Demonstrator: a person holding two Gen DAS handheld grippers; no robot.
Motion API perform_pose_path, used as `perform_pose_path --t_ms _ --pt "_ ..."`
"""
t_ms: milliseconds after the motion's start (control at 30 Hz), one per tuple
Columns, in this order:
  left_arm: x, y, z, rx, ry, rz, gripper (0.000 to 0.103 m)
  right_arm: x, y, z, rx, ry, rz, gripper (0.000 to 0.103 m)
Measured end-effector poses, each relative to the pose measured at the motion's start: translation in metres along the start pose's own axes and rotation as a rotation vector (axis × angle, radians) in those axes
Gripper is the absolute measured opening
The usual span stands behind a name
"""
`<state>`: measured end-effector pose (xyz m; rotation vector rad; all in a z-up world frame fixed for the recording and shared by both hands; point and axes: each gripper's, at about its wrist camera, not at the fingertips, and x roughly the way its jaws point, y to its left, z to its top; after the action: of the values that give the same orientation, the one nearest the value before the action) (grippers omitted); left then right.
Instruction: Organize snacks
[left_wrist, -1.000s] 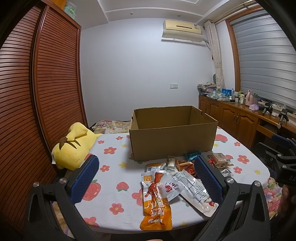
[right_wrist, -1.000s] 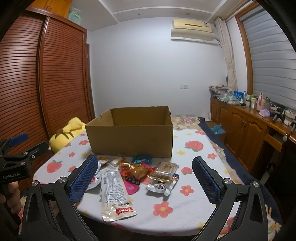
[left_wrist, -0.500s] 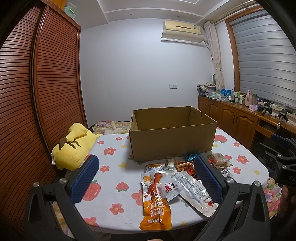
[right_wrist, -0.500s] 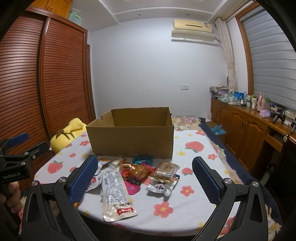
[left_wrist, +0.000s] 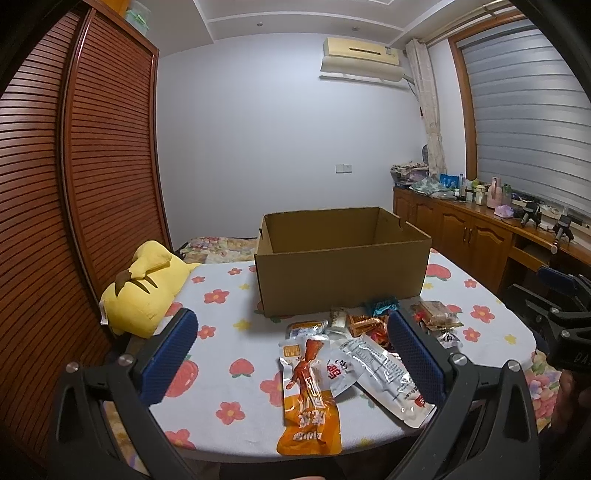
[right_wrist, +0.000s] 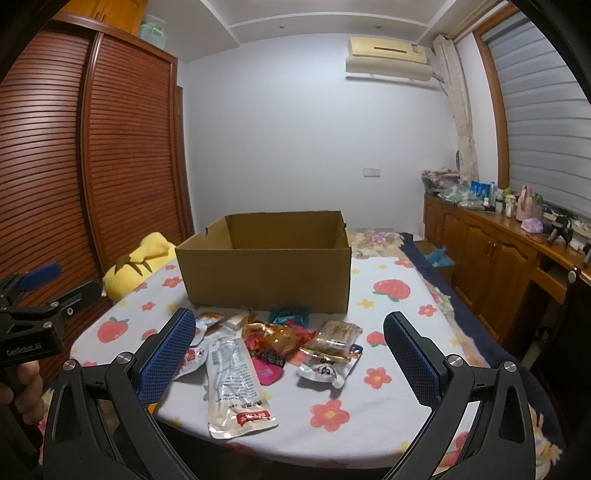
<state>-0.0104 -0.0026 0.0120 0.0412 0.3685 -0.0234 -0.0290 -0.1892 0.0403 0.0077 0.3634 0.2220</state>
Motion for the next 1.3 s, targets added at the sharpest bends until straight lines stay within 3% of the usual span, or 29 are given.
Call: perform_pose_path --t_ms 367,967,1300 --pt "0.034 0.015 -0.025 -0.013 0.094 -0.025 0.103 0.034 0.007 -0.014 -0.052 0.092 0.059 0.103" --pt "0.091 0.027 -0.054 -0.006 0.303 -0.116 0.102 0.103 0.031 -0.04 -0.123 0.336 0.273 0.096" --pt "0.124 0.03 -0.066 -0.056 0.453 -0.215 0.09 0.118 0.045 -0.055 -0.171 0.399 0.291 0.095"
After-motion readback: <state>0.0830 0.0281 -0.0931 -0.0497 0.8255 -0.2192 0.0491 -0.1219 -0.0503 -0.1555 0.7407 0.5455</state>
